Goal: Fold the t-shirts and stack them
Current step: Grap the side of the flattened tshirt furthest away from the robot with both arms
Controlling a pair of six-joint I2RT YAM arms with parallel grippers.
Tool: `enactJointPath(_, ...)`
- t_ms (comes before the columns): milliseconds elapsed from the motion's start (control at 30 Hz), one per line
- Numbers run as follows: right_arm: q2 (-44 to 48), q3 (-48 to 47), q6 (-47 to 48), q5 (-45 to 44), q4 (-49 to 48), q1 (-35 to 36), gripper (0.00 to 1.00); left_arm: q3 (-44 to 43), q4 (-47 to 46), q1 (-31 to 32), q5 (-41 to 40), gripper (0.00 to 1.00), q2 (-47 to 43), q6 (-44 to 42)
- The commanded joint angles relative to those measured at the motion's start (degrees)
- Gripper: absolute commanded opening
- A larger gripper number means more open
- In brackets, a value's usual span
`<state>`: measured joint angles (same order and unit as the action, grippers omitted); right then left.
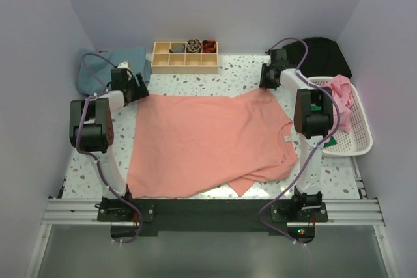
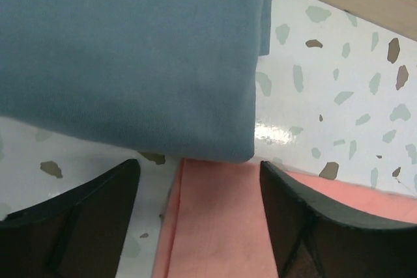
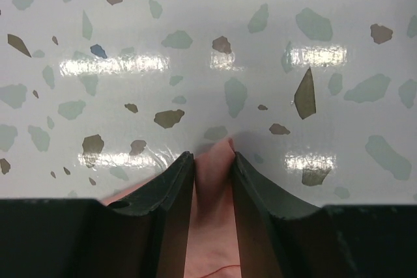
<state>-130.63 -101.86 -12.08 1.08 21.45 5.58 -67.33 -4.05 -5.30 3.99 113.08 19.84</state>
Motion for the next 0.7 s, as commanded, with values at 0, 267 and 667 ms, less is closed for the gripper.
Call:
enactJointPath(0,-1.4,-3.5,0.0,1.8,-0.5,-0.2,0.32,-3.5,4.0,-0.5,4.9,0.69,3.9,-2.7)
enactJointPath(267,0.3,-0.9,0.0,1.8,-0.7,-0.2,0.32,-0.4,7.7,-0.5,6.4,0.47,3.4,-4.5)
enactJointPath(667,0.1,-0.5,0.4,1.3,-0.2,-0.4,0.34,1.4,9.4,-0.5,7.3,0.65,-0.7,-6.3)
